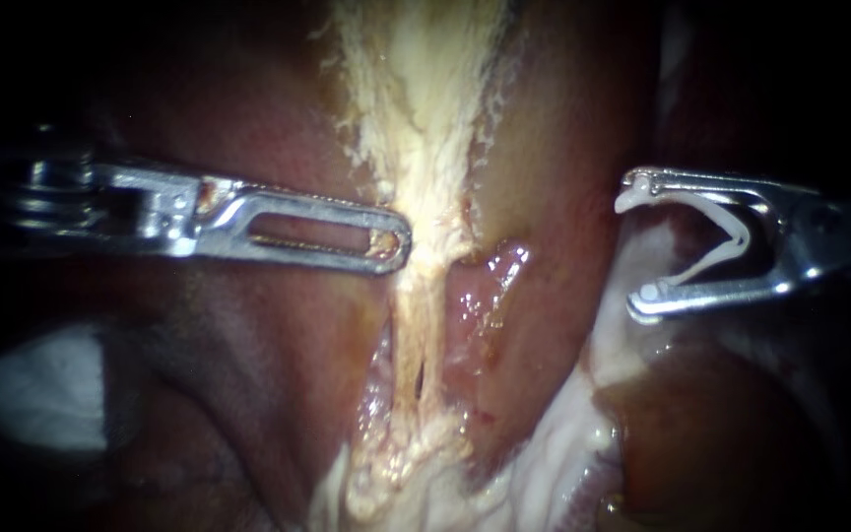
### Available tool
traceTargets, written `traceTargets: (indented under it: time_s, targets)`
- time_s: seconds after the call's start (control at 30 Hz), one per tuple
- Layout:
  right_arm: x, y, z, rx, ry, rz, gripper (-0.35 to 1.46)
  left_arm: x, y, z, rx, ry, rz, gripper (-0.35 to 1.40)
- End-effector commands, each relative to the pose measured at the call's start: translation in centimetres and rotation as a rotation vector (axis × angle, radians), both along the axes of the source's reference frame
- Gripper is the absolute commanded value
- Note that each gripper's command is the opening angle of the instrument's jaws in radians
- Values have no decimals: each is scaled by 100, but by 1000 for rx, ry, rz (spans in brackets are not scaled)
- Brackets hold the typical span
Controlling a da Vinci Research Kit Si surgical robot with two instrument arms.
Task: Clipping first clip left tube
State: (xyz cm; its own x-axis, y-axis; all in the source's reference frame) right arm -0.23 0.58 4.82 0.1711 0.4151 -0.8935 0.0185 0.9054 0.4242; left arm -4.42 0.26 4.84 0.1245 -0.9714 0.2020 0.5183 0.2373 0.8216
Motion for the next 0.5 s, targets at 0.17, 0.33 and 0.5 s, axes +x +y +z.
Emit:
traceTargets:
  time_s: [0.17, 0.33, 0.5]
  targets:
    - [0, -1, 0, -1, 1, 0, 60, 2, 0, -2, 0, -3, 0, -35]
    - [1, -8, 2, -11, 1, -2, 60, 13, 5, -20, 6, -20, 1, -35]
    - [6, -13, 4, 2, 2, 4, 60, 23, 8, -43, 4, -19, -16, -35]
